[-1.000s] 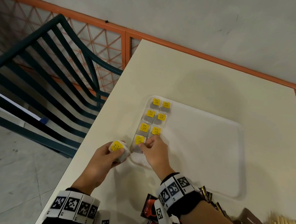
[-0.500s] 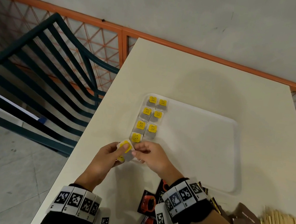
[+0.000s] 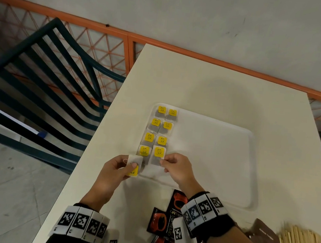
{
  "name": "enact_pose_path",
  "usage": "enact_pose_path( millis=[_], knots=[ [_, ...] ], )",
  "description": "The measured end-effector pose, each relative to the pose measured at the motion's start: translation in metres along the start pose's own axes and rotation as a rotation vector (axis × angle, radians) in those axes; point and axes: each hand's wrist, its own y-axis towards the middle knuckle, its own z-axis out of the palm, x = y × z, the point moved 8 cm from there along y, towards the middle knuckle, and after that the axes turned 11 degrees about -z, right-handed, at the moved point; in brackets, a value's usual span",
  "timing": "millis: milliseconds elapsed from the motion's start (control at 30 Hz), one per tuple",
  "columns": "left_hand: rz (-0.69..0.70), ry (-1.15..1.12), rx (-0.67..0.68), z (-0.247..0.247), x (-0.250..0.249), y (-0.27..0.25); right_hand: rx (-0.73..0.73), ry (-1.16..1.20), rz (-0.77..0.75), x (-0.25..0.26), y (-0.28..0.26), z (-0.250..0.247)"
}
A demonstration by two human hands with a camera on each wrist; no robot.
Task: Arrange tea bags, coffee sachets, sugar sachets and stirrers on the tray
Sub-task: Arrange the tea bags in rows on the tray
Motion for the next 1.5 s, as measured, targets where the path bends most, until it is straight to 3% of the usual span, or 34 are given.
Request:
enact_pose_path(
  millis=[300,433,533,633,833,1033,1267,1500],
  knots=[
    [0.014,0.092,-0.029,-0.003,-0.004,0.0,-0.086,-0.129,-0.057,0.006,0.0,0.0],
    [0.045,0.164,-0.013,0.0,-0.007,-0.001,-0.089,-0.22,-0.215,0.028,-0.005,0.003],
    [0.084,0.265,0.019,0.006,-0.01,-0.003,0.067,-0.197,-0.426,0.057,-0.019,0.017],
    [0.134,0.327,0.045,0.011,-0.012,-0.007,0.308,-0.261,-0.492,0.067,-0.033,0.037],
    [0.194,0.28,-0.02,0.0,-0.016,-0.009,0.342,-0.353,-0.415,0.057,-0.038,0.038],
    [0.189,0.195,0.031,0.002,-0.018,-0.012,0.389,-0.343,-0.371,0.05,-0.047,0.049],
    [0.264,0.325,-0.11,-0.01,-0.024,-0.021,0.049,-0.224,-0.196,0.029,-0.029,0.021],
    [0.224,0.617,-0.014,-0.005,0.011,-0.032,0.013,-0.262,-0.145,0.021,-0.019,0.026]
  ],
)
